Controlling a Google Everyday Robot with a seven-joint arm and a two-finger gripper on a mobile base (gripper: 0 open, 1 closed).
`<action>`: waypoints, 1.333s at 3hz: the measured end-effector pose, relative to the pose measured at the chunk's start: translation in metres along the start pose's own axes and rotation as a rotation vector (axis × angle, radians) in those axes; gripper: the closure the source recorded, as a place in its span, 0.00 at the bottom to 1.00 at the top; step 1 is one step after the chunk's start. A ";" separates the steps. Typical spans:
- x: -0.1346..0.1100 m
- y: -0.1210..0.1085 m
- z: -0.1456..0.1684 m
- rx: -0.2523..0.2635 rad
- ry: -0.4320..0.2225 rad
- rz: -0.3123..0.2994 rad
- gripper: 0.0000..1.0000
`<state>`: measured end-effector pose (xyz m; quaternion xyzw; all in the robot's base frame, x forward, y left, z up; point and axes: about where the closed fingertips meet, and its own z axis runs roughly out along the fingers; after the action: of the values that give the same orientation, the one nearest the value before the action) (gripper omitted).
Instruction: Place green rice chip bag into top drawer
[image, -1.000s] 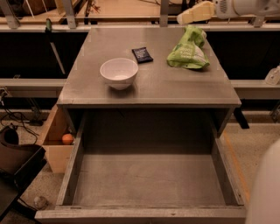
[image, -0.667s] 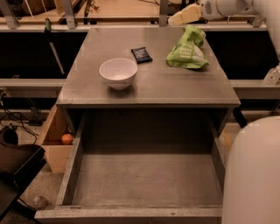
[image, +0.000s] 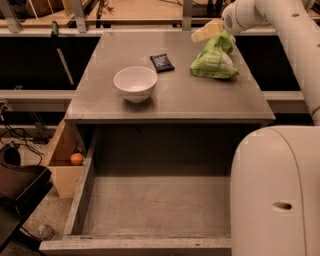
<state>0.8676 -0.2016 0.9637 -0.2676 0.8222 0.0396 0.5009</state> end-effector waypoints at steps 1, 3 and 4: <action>0.031 -0.012 0.014 0.015 0.062 0.067 0.00; 0.083 0.002 0.040 -0.058 0.151 0.186 0.41; 0.085 0.004 0.043 -0.063 0.155 0.187 0.64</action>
Offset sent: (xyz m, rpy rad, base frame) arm 0.0119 -0.0449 -0.0892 0.0992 0.2299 -0.1207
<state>0.8702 -0.2172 0.8698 -0.2076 0.8782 0.0910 0.4212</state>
